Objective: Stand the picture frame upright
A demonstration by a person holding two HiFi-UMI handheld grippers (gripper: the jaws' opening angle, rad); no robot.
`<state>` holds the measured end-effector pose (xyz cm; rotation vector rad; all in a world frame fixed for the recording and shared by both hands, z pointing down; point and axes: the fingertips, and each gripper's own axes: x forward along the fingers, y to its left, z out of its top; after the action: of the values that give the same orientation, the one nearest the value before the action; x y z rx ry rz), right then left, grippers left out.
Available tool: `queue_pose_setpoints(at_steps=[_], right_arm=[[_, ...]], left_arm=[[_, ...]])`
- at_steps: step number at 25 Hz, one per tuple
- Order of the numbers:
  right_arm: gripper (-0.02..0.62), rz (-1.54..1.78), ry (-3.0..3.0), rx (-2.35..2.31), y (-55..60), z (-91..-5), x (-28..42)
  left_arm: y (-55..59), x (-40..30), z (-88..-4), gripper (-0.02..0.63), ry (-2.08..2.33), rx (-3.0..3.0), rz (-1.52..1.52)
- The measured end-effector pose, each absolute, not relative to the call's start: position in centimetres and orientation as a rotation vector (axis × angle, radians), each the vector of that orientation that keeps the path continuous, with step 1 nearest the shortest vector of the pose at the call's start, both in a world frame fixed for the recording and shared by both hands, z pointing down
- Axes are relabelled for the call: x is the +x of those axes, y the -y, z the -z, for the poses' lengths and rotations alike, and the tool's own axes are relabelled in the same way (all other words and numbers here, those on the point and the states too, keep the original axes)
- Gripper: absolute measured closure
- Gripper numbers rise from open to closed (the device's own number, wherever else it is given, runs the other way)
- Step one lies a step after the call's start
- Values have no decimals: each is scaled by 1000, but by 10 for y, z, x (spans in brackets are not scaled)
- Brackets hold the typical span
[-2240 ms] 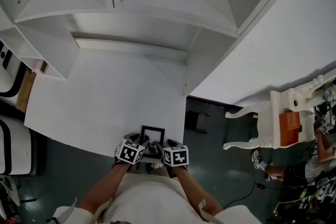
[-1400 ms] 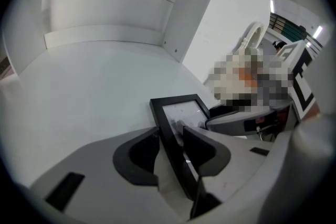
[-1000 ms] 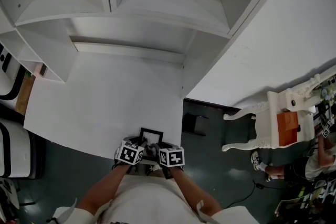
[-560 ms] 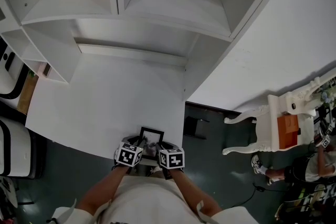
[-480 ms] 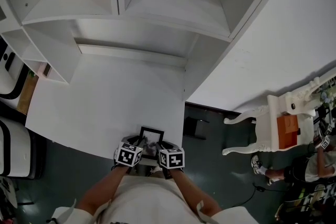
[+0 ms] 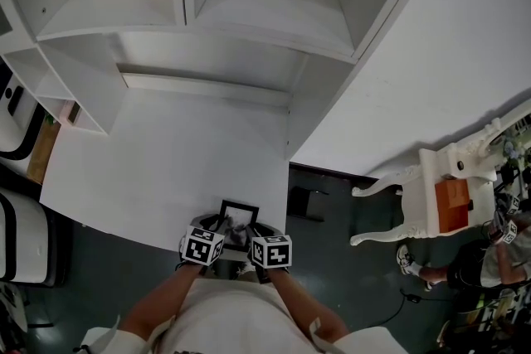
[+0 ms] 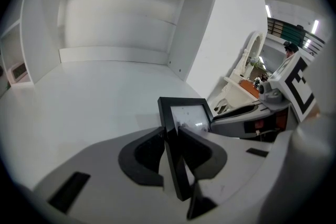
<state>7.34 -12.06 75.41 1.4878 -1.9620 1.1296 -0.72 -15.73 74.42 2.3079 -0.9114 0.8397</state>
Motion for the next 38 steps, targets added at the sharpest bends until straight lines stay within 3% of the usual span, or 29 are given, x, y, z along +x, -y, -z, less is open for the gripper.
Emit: queue_pose_setpoints(at_steps=[38], right_arm=[[509,-950,2137,1602,144,-674,67]], left_arm=[[179,-19,-663,520,1057,2447,-618]])
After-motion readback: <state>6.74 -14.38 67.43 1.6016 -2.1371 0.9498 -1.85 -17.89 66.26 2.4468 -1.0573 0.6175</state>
